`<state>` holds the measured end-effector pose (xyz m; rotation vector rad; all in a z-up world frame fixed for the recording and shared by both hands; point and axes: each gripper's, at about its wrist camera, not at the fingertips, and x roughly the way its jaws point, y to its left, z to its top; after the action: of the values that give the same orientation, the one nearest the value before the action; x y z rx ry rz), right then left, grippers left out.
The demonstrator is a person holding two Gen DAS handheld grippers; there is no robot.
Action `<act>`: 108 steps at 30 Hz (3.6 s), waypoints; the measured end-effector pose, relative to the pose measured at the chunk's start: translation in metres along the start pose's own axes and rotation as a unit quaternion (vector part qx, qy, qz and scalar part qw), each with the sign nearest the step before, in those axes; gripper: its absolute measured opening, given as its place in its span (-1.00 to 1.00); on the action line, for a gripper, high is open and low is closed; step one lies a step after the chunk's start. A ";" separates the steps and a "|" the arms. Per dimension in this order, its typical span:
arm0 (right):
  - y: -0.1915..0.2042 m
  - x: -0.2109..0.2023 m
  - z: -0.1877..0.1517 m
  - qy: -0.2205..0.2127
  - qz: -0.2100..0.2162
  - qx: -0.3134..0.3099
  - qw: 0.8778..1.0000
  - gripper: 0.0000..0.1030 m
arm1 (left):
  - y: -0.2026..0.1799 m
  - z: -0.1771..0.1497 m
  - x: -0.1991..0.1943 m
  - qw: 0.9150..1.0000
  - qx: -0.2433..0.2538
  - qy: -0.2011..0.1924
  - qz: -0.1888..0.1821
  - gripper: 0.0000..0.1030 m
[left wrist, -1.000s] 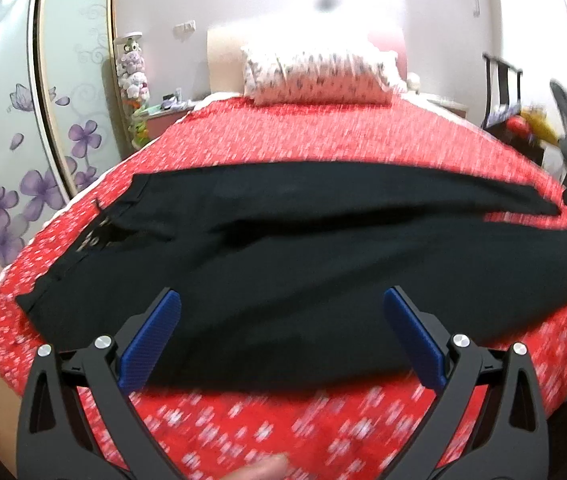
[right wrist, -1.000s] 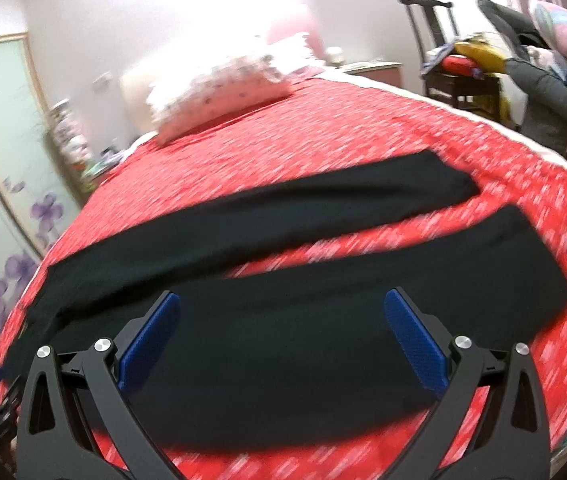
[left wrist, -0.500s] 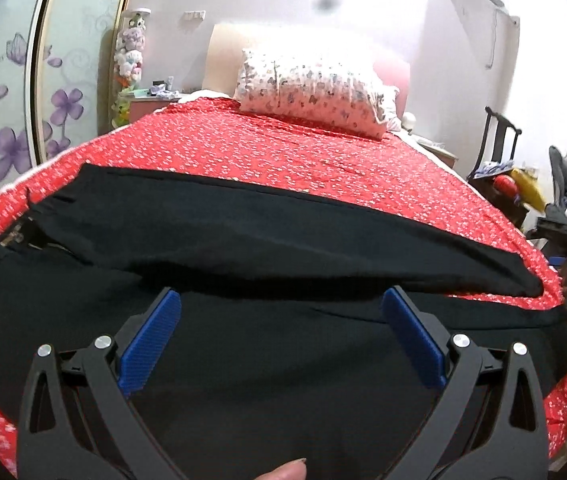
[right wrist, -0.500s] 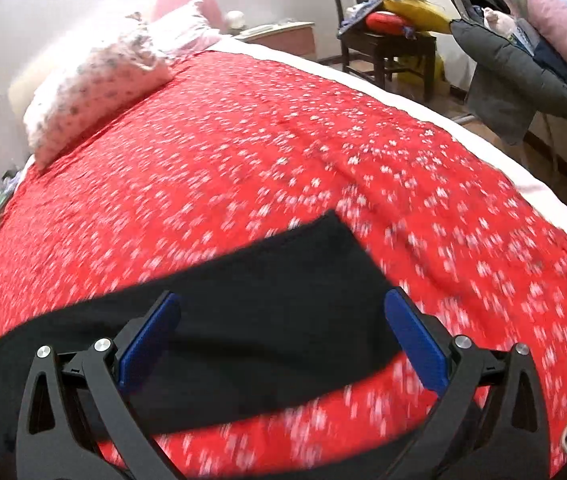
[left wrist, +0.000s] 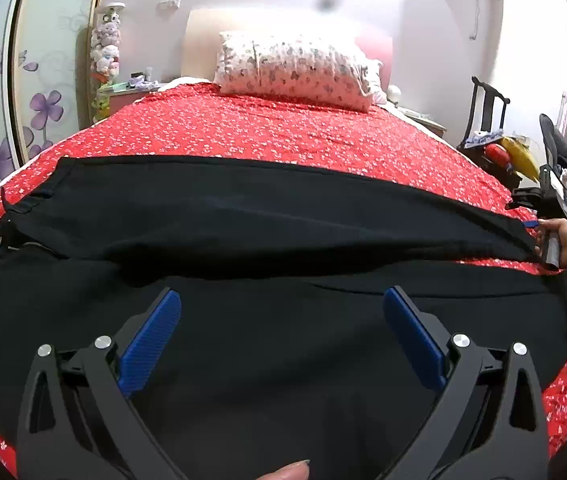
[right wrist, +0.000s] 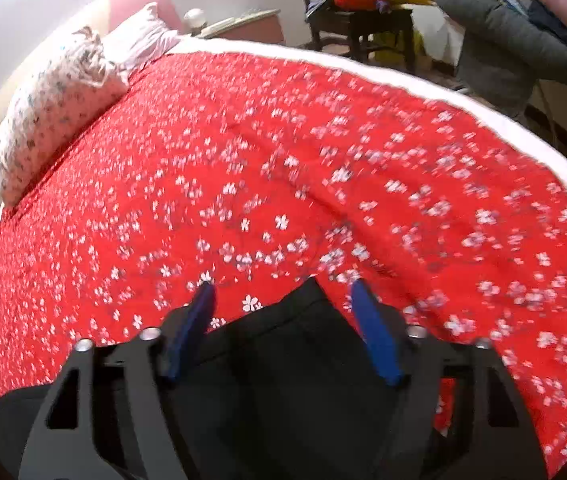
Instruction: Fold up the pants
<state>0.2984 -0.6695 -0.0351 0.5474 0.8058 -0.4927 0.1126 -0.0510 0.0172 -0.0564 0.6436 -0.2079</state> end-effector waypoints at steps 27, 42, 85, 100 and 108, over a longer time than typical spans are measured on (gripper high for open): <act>-0.032 -0.190 -0.082 -0.144 0.162 -0.018 0.976 -0.69 | 0.023 0.002 -0.015 0.999 -0.048 -0.014 -0.023 0.96; -0.063 -0.229 -0.230 -0.025 0.089 0.013 0.996 -0.23 | 0.077 -0.002 -0.045 0.986 -0.154 -0.037 -0.043 0.96; -0.113 -0.186 -0.254 -0.041 0.187 0.343 0.920 -0.92 | 0.147 0.042 -0.044 0.945 -0.283 -0.048 -0.155 0.96; -0.100 -0.181 -0.233 -0.032 0.156 0.281 0.946 -0.92 | 0.221 0.162 0.144 0.924 -0.365 0.112 -0.027 0.96; -0.095 -0.179 -0.227 -0.034 0.138 0.255 0.957 -0.91 | 0.227 0.179 0.204 0.918 -0.345 0.176 0.085 0.36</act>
<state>0.0135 -0.5636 -0.0508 1.0985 0.5198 -0.4574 0.4189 0.1258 0.0138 -0.6540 1.0549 0.1927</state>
